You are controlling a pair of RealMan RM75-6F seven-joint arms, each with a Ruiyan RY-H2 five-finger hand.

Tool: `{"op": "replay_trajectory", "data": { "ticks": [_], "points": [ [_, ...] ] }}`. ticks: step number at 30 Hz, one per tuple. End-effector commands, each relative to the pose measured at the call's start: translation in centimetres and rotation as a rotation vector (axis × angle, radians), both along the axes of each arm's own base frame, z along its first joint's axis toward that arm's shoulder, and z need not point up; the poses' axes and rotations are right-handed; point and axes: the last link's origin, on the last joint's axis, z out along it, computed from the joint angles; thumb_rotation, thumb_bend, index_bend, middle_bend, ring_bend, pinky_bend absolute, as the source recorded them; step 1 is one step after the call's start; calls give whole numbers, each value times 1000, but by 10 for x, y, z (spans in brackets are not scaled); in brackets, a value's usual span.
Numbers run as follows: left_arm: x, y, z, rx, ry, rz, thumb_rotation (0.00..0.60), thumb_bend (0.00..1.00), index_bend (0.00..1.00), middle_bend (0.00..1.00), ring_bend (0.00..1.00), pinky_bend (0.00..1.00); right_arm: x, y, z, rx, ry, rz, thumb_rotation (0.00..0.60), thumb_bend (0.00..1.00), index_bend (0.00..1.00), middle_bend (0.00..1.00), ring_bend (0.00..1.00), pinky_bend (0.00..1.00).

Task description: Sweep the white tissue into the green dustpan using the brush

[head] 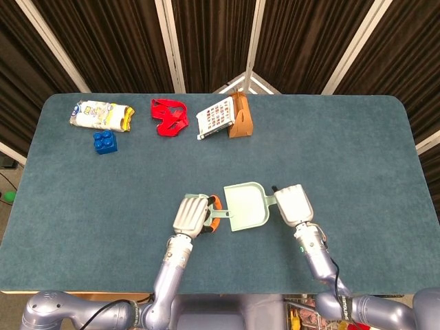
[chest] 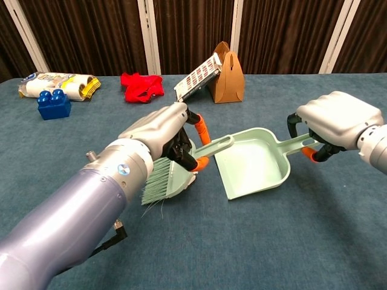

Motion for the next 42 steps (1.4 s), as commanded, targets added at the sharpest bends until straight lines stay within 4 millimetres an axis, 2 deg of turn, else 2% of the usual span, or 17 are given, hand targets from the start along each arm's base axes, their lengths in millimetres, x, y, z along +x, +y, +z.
{"op": "replay_trajectory", "data": {
  "ticks": [1,12,23,33,42],
  "points": [
    [2,0,-2,0,-10,-1,600,656,791,1000,1000,1000,1,2,-1,6,0,4,600,514,759,956,922,940],
    [13,-1,-17,-2,-59,-18,600,656,791,1000,1000,1000,12,8,-7,27,-10,14,600,514,759,956,922,939],
    [33,-3,-24,2,-149,-48,600,656,791,1000,1000,1000,9,7,-4,17,-1,7,600,514,759,956,922,939],
    [28,-2,-1,47,-208,-60,600,656,796,1000,1000,1000,3,9,-2,19,5,-4,600,514,759,956,922,939],
    [22,-5,42,77,-278,-96,600,656,805,1000,1000,1000,9,10,0,16,3,13,600,515,759,956,922,940]
  ]
}}
